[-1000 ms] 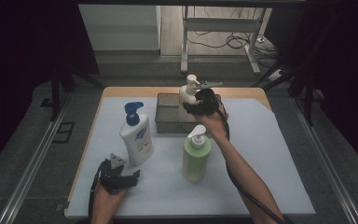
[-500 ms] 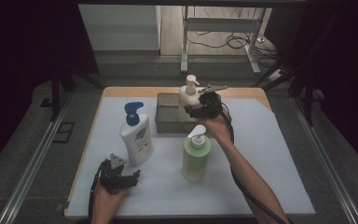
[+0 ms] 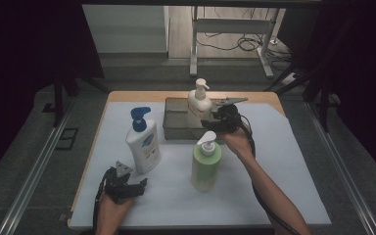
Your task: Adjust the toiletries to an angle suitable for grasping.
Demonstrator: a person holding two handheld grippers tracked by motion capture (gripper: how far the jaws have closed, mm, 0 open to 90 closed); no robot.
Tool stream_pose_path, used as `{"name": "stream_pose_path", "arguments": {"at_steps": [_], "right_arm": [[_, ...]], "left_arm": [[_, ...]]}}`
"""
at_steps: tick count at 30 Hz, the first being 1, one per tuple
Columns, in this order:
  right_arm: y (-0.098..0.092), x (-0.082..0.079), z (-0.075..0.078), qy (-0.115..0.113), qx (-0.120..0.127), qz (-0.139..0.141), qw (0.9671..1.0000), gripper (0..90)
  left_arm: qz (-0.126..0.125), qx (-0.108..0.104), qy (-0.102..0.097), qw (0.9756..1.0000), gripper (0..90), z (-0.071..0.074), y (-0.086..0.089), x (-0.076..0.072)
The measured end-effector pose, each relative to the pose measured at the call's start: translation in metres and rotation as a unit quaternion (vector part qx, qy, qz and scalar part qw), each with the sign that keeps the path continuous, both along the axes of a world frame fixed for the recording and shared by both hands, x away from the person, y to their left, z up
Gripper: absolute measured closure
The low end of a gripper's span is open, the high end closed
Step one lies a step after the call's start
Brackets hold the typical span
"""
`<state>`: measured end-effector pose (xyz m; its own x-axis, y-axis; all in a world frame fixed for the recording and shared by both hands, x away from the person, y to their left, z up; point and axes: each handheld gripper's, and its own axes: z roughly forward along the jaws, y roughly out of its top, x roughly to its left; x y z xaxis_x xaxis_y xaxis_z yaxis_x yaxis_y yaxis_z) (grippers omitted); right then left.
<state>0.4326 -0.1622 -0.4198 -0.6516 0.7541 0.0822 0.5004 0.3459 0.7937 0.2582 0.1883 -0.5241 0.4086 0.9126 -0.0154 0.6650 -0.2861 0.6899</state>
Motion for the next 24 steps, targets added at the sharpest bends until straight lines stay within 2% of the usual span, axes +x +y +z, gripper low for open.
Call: {"name": "stream_pose_path", "arguments": {"at_steps": [7,11,17,24], "right_arm": [[-0.015,-0.005,-0.007,0.009,0.003,-0.005,0.9999,52.2],[-0.021,-0.003,-0.011,0.011,-0.003,-0.018,0.9998,64.0],[-0.024,0.005,-0.015,-0.002,-0.004,-0.040,0.9992,75.7],[-0.020,0.020,-0.022,0.007,-0.009,-0.056,0.9984,86.8]], "left_arm": [[0.000,0.000,0.000,1.0000,14.2,0.000,0.000,0.000],[0.000,0.000,0.000,1.0000,14.2,0.000,0.000,0.000],[0.000,0.000,0.000,1.0000,14.2,0.000,0.000,0.000],[0.000,0.000,0.000,1.0000,14.2,0.000,0.000,0.000]]}}
